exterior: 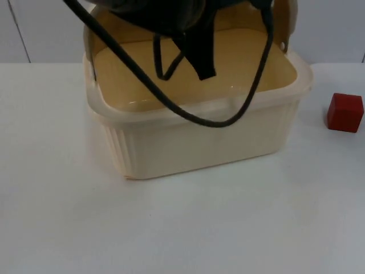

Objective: Open the box lid with the left hand, place the block into the box with the right hand, then close the box lid with the left hand.

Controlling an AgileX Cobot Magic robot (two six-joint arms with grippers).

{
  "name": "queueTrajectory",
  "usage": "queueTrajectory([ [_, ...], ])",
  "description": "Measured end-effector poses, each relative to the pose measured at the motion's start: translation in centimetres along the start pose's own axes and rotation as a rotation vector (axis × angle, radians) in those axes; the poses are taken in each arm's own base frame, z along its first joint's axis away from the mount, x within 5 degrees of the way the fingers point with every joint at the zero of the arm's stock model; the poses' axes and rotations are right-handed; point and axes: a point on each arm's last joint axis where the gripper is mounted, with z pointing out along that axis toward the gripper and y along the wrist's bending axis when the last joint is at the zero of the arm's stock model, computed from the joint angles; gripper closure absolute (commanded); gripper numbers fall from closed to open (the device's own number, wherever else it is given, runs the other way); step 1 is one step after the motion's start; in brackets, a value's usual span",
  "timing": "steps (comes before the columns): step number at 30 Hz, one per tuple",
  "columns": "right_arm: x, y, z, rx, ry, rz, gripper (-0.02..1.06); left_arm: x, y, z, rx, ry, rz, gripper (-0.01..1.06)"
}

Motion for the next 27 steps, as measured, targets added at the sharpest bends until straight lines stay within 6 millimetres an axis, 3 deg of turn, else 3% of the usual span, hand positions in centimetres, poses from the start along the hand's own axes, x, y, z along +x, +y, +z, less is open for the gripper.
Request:
queueTrajectory([
  [7, 0.0, 0.0, 0.0, 0.000, 0.000, 0.000, 0.00, -1.3, -2.4, -1.8, 0.222, -0.018, -0.001, 1.05],
  [11, 0.0, 0.0, 0.0, 0.000, 0.000, 0.000, 0.00, -1.6, -2.0, -3.4, 0.314, -0.045, -0.011, 1.05],
  [15, 0.0, 0.0, 0.0, 0.000, 0.000, 0.000, 0.00, -2.1, 0.3, -5.8, 0.376, -0.156, -0.050, 1.05],
  [19, 0.0, 0.0, 0.0, 0.000, 0.000, 0.000, 0.00, -1.6, 6.2, -9.4, 0.354, -0.355, -0.305, 1.05],
  [20, 0.0, 0.0, 0.0, 0.000, 0.000, 0.000, 0.00, -1.6, 6.2, -9.4, 0.354, -0.355, -0.305, 1.05],
  [21, 0.0, 0.0, 0.0, 0.000, 0.000, 0.000, 0.00, -0.9, 7.9, -10.1, 0.330, -0.379, -0.393, 1.05],
  [24, 0.0, 0.0, 0.0, 0.000, 0.000, 0.000, 0.00, 3.5, 13.9, -11.5, 0.229, -0.361, -0.753, 1.05],
  [26, 0.0, 0.0, 0.0, 0.000, 0.000, 0.000, 0.00, 4.4, 14.7, -11.6, 0.212, -0.349, -0.808, 1.05],
  [27, 0.0, 0.0, 0.0, 0.000, 0.000, 0.000, 0.00, 6.2, 16.2, -11.8, 0.171, -0.323, -0.911, 1.05],
])
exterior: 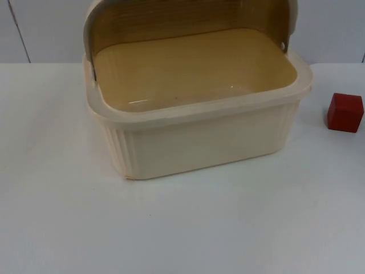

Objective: Open the box lid with the left hand, place the block into the box with the right hand, then close the box lid with the left hand.

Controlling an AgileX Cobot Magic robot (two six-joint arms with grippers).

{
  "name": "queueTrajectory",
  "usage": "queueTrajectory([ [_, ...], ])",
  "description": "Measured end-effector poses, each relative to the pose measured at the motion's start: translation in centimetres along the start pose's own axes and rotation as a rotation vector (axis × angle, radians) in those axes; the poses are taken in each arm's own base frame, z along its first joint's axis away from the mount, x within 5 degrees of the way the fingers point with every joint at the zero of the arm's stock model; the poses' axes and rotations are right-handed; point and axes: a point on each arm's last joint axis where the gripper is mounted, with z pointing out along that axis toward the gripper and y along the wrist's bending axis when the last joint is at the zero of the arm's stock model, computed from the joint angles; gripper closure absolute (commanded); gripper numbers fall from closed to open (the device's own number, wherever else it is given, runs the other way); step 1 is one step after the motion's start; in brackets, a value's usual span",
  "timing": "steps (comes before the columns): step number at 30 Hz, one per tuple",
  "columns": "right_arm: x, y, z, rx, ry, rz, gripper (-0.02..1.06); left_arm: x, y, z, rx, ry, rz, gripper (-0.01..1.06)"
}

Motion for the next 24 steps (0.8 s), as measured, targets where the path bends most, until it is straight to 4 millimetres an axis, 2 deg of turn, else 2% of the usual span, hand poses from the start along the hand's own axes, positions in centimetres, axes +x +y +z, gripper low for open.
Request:
queueTrajectory([
  [3, 0.0, 0.0, 0.0, 0.000, 0.000, 0.000, 0.00, 0.5, 5.8, -2.2, -0.166, 0.006, -0.225, 1.05],
  [4, 0.0, 0.0, 0.0, 0.000, 0.000, 0.000, 0.00, 0.5, 5.8, -2.2, -0.166, 0.006, -0.225, 1.05],
  [6, 0.0, 0.0, 0.0, 0.000, 0.000, 0.000, 0.00, 2.0, 8.8, -3.0, -0.251, 0.068, -0.312, 1.05],
  [9, 0.0, 0.0, 0.0, 0.000, 0.000, 0.000, 0.00, 5.2, 11.3, -3.5, -0.326, 0.195, -0.388, 1.05],
  [13, 0.0, 0.0, 0.0, 0.000, 0.000, 0.001, 0.00, 5.7, 11.8, -3.7, -0.344, 0.213, -0.393, 1.05],
  [17, 0.0, 0.0, 0.0, 0.000, 0.000, 0.008, 0.00, 5.5, 11.1, -3.4, -0.324, 0.221, -0.359, 1.04],
  [19, 0.0, 0.0, 0.0, 0.000, 0.000, 0.012, 0.00, 5.3, 10.0, -2.9, -0.296, 0.233, -0.302, 0.94],
  [21, 0.0, 0.0, 0.0, 0.000, 0.000, 0.012, 0.00, 5.1, 9.3, -2.6, -0.279, 0.234, -0.273, 0.72],
  [22, 0.0, 0.0, 0.0, 0.000, 0.000, 0.012, 0.00, 4.9, 8.6, -2.4, -0.266, 0.235, -0.243, 0.72],
  [23, 0.0, 0.0, 0.0, 0.000, 0.000, 0.012, 0.00, 4.8, 8.1, -2.1, -0.255, 0.231, -0.219, 0.57],
  [24, 0.0, 0.0, 0.0, 0.000, 0.000, 0.012, 0.00, 4.6, 7.7, -2.0, -0.252, 0.227, -0.203, 0.19],
])
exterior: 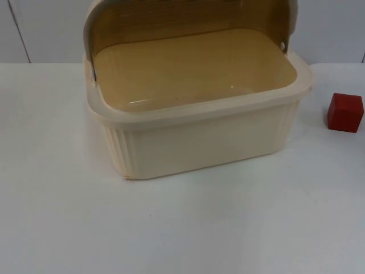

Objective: Open the box lid with the left hand, place the block into the box with the right hand, then close the box lid with the left hand.

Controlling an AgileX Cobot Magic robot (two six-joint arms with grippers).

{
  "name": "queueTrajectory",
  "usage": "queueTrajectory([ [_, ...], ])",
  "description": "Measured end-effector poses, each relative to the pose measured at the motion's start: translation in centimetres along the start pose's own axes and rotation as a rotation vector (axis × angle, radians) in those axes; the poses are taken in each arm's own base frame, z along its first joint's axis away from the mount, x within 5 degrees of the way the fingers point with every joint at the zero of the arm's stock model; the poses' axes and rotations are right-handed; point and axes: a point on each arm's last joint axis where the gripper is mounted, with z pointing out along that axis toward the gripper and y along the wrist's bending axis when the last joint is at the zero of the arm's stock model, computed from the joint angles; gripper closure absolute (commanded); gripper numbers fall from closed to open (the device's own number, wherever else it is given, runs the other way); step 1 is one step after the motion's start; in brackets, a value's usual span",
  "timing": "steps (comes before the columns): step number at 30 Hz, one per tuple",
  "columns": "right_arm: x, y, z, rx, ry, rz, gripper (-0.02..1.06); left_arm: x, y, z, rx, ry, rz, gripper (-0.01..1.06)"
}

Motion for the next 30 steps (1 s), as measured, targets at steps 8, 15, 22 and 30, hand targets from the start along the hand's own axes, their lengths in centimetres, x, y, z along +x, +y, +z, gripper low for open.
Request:
queueTrajectory([
  [8, 0.1, 0.0, 0.0, 0.003, 0.012, 0.000, 0.00, -0.4, -0.2, -0.8, -0.015, -0.027, 0.018, 0.00],
  [15, 0.2, 0.0, 0.0, 0.004, 0.018, 0.000, 0.00, -1.3, -0.2, -3.4, -0.017, -0.097, 0.009, 0.00],
  [22, 0.2, 0.0, 0.0, 0.005, 0.020, 0.012, 0.00, -1.7, 0.1, -7.6, -0.041, -0.134, -0.003, 0.00],
  [30, -0.2, 0.1, 0.0, -0.006, -0.025, 0.060, 0.00, -2.2, 0.3, -12.5, -0.076, -0.257, -0.023, 0.00],
])
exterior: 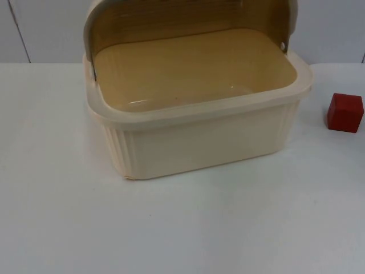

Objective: Open the box lid with the left hand, place the block into the box with the right hand, then close the box lid with the left hand.

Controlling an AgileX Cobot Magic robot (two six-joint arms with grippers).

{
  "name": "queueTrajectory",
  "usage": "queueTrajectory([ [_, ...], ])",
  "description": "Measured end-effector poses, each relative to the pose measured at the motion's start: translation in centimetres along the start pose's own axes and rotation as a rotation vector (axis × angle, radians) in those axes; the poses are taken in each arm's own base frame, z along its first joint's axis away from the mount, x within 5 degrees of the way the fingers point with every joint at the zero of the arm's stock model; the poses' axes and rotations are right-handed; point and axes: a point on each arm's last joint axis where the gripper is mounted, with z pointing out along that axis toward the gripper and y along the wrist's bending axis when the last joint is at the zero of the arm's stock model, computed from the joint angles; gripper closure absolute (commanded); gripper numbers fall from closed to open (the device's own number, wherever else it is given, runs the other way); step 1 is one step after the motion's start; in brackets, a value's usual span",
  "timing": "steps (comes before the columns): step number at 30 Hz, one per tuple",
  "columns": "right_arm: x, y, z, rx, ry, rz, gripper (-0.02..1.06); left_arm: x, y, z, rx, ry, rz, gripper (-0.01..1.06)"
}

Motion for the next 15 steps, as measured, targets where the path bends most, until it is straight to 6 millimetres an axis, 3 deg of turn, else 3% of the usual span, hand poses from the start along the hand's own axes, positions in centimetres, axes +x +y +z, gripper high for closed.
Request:
queueTrajectory([
  [7, 0.1, 0.2, 0.9, 0.000, 0.023, -0.001, 0.00, 0.2, 1.3, -1.3, -0.138, 0.036, 0.000, 0.00],
  [10, 0.6, 0.8, 4.0, -0.004, 0.086, -0.023, 0.00, 0.0, 1.8, -2.0, -0.189, 0.014, -0.010, 0.00],
  [11, 0.6, 0.8, 4.0, -0.004, 0.086, -0.023, 0.00, 0.0, 1.8, -2.0, -0.189, 0.014, -0.010, 0.00],
  [15, 1.4, 1.9, 8.9, -0.032, 0.125, -0.021, 0.00, 0.0, 1.9, -2.1, -0.199, 0.015, -0.012, 0.00],
])
